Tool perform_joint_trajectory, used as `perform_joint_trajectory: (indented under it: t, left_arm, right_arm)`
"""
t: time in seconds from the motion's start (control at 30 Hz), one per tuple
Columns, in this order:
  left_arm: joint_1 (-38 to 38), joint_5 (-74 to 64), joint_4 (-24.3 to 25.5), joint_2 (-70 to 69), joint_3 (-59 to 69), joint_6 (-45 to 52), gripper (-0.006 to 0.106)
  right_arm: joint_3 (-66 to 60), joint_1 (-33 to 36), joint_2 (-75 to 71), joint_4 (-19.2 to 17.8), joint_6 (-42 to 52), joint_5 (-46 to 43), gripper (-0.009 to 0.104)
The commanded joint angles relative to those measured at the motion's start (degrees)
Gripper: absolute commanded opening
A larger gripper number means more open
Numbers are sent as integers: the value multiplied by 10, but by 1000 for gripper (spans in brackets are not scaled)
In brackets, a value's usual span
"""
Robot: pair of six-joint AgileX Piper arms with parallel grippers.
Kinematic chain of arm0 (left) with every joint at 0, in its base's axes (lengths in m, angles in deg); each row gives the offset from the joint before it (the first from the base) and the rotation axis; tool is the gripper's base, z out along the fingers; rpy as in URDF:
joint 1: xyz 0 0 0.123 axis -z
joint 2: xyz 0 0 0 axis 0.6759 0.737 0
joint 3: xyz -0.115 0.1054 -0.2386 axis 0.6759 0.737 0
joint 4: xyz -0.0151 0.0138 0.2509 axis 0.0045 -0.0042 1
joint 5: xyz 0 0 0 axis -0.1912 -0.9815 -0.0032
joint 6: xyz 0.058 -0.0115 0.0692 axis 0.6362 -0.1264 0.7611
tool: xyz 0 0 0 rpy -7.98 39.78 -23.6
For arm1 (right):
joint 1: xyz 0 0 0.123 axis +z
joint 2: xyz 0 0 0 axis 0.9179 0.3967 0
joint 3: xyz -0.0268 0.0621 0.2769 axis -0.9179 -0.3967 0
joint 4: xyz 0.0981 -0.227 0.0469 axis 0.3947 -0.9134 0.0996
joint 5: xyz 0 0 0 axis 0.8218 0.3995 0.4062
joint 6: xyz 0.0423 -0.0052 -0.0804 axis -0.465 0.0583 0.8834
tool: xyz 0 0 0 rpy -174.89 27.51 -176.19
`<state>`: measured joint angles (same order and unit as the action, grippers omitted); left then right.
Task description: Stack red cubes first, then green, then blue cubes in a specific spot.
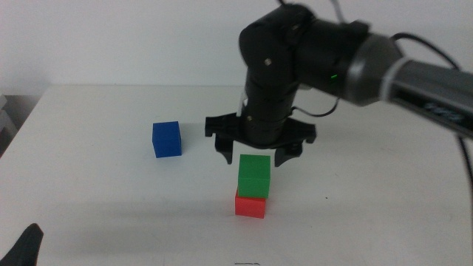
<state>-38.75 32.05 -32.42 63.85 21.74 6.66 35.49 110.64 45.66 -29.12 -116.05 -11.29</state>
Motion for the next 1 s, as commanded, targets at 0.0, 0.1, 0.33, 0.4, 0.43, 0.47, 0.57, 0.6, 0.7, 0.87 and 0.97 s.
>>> perform_joint_trajectory:
  t: [0.0, 0.1, 0.33, 0.4, 0.43, 0.47, 0.57, 0.6, 0.7, 0.87, 0.97]
  left_arm:
    - [1, 44, -2, -12, -2, -2, 91]
    - [1, 44, -2, -12, -2, -2, 91]
    - [1, 44, -2, -12, -2, -2, 91]
    - [1, 44, -2, -12, -2, -2, 91]
    - [1, 44, -2, -12, -2, -2, 91]
    - [1, 44, -2, -12, -2, -2, 91]
    - [1, 44, -2, -12, -2, -2, 91]
    - [1, 44, -2, -12, -2, -2, 91]
    - [1, 44, -2, -12, -2, -2, 91]
    - [1, 44, -2, -12, -2, -2, 91]
    - [1, 44, -2, -12, -2, -2, 91]
  right_arm:
    - [-9, 4, -74, -27, 10, 44, 63]
    - [-89, 5, -144, -52, -14, 44, 63]
    - [-235, -1, -333, -82, 24, 38, 63]
    - [-271, -3, -395, -88, 67, 25, 63]
    - [-292, -3, -428, -91, 88, 16, 63]
    - [-314, -5, -464, -94, 116, 0, 63]
    - [-378, -15, -568, -91, 194, -53, 63]
    - [-395, -20, -597, -88, 212, -69, 63]
    - [-448, -30, -694, -74, 273, -105, 63]
    - [-506, -30, -789, -10, 385, -147, 63]
    - [-523, -30, -801, 33, 447, -149, 63]
